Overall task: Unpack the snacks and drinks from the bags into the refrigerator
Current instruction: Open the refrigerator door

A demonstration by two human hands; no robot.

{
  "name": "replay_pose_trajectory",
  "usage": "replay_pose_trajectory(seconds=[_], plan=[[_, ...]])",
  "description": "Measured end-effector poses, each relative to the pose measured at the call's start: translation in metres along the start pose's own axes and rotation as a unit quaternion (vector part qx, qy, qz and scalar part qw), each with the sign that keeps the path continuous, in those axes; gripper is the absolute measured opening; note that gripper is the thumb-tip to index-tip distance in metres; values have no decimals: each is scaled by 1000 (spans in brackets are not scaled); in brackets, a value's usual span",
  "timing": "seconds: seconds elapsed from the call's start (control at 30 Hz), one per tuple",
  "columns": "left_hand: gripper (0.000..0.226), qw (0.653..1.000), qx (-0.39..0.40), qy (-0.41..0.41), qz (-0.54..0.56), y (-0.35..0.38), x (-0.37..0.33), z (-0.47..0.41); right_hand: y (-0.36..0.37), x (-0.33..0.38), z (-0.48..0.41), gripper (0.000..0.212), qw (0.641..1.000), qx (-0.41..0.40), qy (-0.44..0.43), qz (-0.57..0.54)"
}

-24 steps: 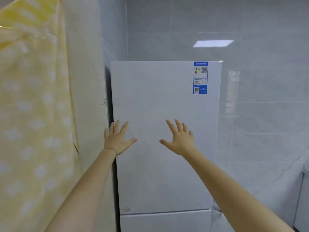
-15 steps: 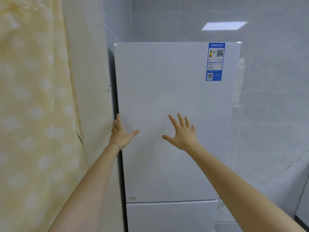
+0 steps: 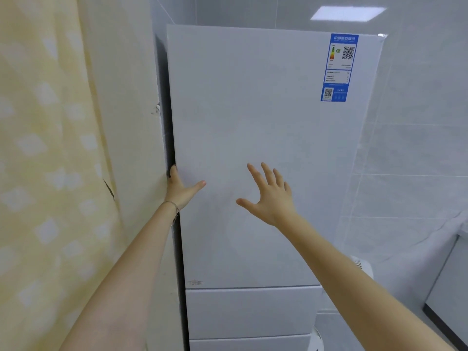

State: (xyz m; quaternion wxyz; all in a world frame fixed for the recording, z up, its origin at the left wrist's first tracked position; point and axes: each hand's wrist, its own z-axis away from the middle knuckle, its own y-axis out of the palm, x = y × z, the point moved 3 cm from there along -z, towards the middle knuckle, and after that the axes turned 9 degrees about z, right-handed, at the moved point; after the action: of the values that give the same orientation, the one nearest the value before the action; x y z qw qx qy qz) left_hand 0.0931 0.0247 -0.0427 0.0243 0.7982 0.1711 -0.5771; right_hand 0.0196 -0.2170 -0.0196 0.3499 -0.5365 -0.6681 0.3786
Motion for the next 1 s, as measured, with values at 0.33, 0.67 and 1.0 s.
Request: replay_pose_trajectory(seconds=[0.33,0.67,1.0], plan=[[49,990,-128,35,44,-4,8,27,1,27,19,89,999,-14,-19,-35],[32,966,-48,158,199,-36,-35,100,-27,80,72,85,983,-64,-36,-171],[48,945,55,162,277,-6,-69,176,-64,73,139,84,967,-105,-7,-233]])
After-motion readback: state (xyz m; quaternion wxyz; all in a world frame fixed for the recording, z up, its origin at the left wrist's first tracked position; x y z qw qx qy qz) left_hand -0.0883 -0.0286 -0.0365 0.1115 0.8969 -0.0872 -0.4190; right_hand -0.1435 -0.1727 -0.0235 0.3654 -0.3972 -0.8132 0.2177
